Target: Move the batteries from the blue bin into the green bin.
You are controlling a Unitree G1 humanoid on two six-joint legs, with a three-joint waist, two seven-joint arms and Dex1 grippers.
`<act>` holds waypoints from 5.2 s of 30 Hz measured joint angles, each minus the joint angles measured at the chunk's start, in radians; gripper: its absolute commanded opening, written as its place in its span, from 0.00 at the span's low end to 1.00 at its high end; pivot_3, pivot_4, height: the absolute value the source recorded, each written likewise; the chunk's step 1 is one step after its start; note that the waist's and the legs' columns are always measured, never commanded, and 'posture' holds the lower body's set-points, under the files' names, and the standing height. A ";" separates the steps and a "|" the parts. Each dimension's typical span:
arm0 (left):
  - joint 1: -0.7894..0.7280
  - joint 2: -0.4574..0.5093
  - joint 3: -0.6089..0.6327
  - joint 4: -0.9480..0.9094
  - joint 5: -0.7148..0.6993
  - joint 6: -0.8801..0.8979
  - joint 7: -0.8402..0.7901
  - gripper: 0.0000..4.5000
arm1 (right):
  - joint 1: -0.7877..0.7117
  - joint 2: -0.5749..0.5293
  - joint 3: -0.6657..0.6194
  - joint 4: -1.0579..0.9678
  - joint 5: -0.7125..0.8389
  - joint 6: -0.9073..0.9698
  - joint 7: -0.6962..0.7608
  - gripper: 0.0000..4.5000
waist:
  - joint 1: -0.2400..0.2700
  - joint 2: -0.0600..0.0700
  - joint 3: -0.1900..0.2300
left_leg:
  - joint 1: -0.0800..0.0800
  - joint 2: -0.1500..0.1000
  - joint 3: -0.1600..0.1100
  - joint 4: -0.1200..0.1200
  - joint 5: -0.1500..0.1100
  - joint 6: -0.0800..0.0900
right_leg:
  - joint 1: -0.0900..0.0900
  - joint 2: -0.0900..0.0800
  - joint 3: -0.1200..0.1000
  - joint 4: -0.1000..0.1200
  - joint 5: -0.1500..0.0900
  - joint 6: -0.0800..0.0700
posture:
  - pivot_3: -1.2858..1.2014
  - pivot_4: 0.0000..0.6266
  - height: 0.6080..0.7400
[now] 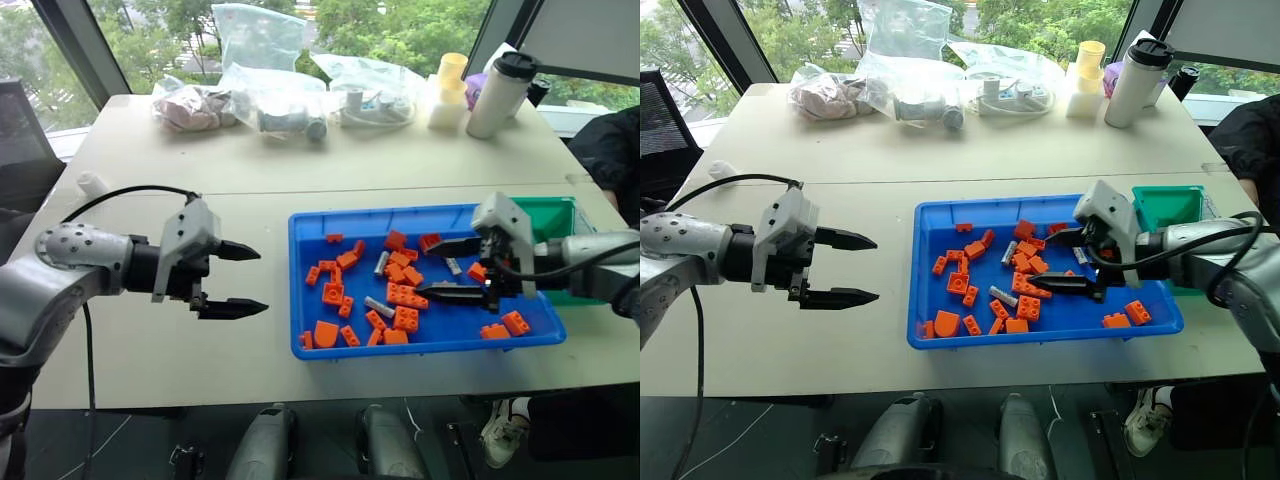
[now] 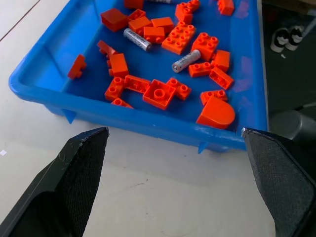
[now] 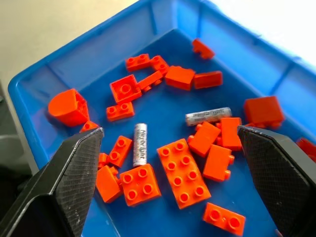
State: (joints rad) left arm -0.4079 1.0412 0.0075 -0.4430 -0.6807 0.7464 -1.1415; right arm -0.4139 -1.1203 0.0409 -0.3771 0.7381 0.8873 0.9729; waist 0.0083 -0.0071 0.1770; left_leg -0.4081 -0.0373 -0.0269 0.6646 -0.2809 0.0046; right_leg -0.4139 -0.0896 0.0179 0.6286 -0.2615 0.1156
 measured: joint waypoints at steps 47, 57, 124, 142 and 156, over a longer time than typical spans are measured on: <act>0.040 -0.103 -0.051 -0.070 0.097 -0.025 0.105 1.00 | -0.274 0.337 0.455 0.364 -0.742 -0.486 0.371 0.14 | -0.004 0.000 0.000 | 0.000 -0.001 0.000 0.002 0.001 -0.001 | -0.002 0.003 0.000 0.005 0.001 0.002 | 0.52 0.24 1.00; 0.039 -0.110 -0.056 -0.068 0.105 -0.032 0.104 1.00 | -0.275 0.357 0.450 0.365 -0.763 -0.496 0.376 0.01 | -0.004 0.000 0.000 | 0.000 -0.001 0.000 0.002 0.001 -0.002 | -0.002 0.003 0.000 0.005 0.001 0.002 | 0.52 0.24 1.00; -0.108 -0.162 -0.109 0.001 0.158 -0.035 0.014 1.00 | -0.291 0.361 0.293 0.492 -0.562 -0.401 0.207 0.95 | -0.028 0.000 0.000 | 0.000 0.000 0.003 0.004 0.003 -0.004 | -0.010 0.006 0.005 0.018 0.001 0.003 | 0.52 0.24 1.00; -0.068 -0.137 -0.125 -0.024 0.196 -0.043 0.032 1.00 | -0.394 0.473 0.345 0.732 -0.743 -0.489 0.219 0.83 | -0.023 0.000 0.000 | -0.001 0.000 0.002 0.004 0.003 -0.005 | -0.010 0.006 0.005 0.019 0.001 0.003 | 0.52 0.24 1.00; -0.072 -0.152 -0.175 -0.001 0.234 -0.086 0.021 1.00 | -0.379 0.503 0.314 0.660 -0.745 -0.388 0.181 0.48 | -0.022 0.000 0.000 | -0.001 0.000 0.002 0.004 0.003 -0.005 | -0.010 0.006 0.005 0.019 0.001 0.003 | 0.52 0.24 1.00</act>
State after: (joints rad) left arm -0.4799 0.8887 -0.1677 -0.4437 -0.4466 0.6606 -1.1200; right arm -0.7932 -0.6169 0.3546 0.2826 -0.0067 0.4991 1.1538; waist -0.0137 -0.0075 0.1770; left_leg -0.4087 -0.0375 -0.0245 0.6686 -0.2775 -0.0003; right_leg -0.4242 -0.0840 0.0227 0.6478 -0.2602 0.1187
